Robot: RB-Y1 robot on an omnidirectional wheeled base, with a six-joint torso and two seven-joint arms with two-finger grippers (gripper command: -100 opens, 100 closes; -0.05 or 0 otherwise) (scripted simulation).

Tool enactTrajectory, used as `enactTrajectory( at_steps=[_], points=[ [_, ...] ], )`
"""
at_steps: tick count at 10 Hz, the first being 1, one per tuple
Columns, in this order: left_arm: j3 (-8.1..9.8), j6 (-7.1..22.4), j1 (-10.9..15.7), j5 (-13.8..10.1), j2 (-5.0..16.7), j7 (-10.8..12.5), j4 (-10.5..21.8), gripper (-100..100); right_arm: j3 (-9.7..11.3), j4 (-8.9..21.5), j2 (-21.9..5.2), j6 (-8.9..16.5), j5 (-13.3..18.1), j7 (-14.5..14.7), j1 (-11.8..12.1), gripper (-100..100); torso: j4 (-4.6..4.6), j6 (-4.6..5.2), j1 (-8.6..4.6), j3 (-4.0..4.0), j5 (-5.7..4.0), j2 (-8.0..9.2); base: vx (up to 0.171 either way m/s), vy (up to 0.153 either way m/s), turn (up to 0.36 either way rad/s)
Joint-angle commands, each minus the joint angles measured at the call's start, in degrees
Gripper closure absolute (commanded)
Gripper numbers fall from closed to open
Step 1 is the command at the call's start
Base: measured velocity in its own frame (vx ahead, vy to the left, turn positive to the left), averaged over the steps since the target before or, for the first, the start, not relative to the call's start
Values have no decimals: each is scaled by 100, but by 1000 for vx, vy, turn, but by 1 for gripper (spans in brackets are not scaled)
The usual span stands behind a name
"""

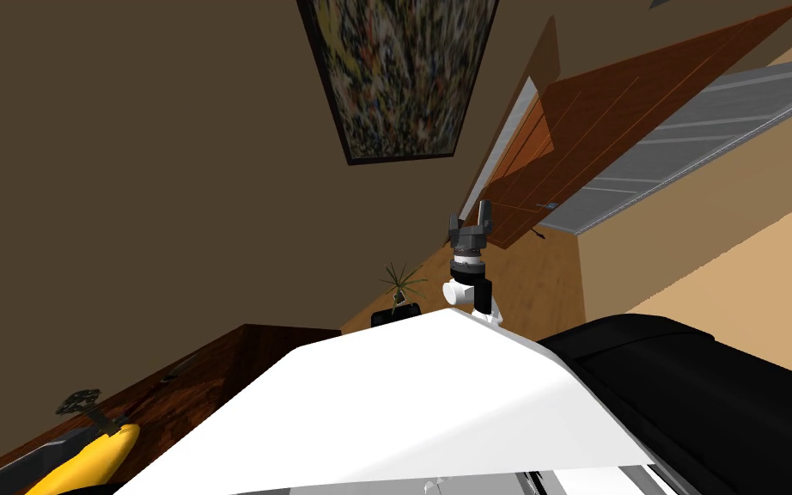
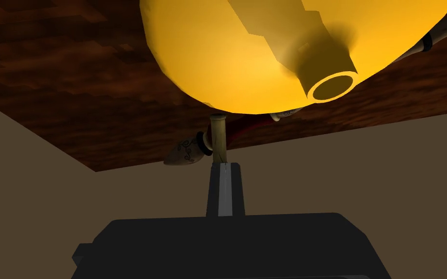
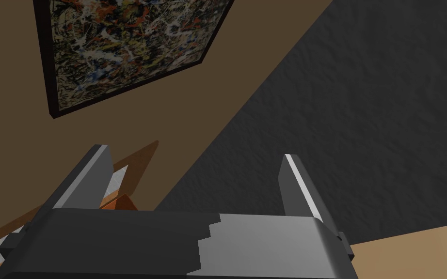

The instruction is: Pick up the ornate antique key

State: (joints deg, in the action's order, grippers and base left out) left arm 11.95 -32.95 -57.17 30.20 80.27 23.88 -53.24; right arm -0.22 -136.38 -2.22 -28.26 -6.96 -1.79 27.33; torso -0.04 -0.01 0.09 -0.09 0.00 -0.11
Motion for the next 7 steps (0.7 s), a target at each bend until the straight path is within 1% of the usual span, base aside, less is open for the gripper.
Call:
enactTrajectory(
  at_steps=[1,2,3,4,7],
  points=[
    [111,-5,-48,-3,170,52,19,-100,0,0,0,0,0,0,0,0,0,0,0,0,0,0,1,-8,23],
    [114,-26,-84,2,198,82,3,-100,0,0,0,0,0,0,0,0,-1,1,-2,-1,-2,-2,0,-7,21],
    [106,-84,-176,15,251,159,-42,-100,0,0,0,0,0,0,0,0,0,0,-4,-1,-2,-1,4,-6,27],
    [164,-132,-274,18,382,254,-59,-100,0,0,0,0,0,0,0,0,0,-1,-4,-1,-1,-2,21,-7,52],
    [298,-227,-475,25,674,448,-92,-100,0,0,0,0,0,0,0,0,-3,0,-3,-7,-1,-13,31,-4,51]
  ],
)
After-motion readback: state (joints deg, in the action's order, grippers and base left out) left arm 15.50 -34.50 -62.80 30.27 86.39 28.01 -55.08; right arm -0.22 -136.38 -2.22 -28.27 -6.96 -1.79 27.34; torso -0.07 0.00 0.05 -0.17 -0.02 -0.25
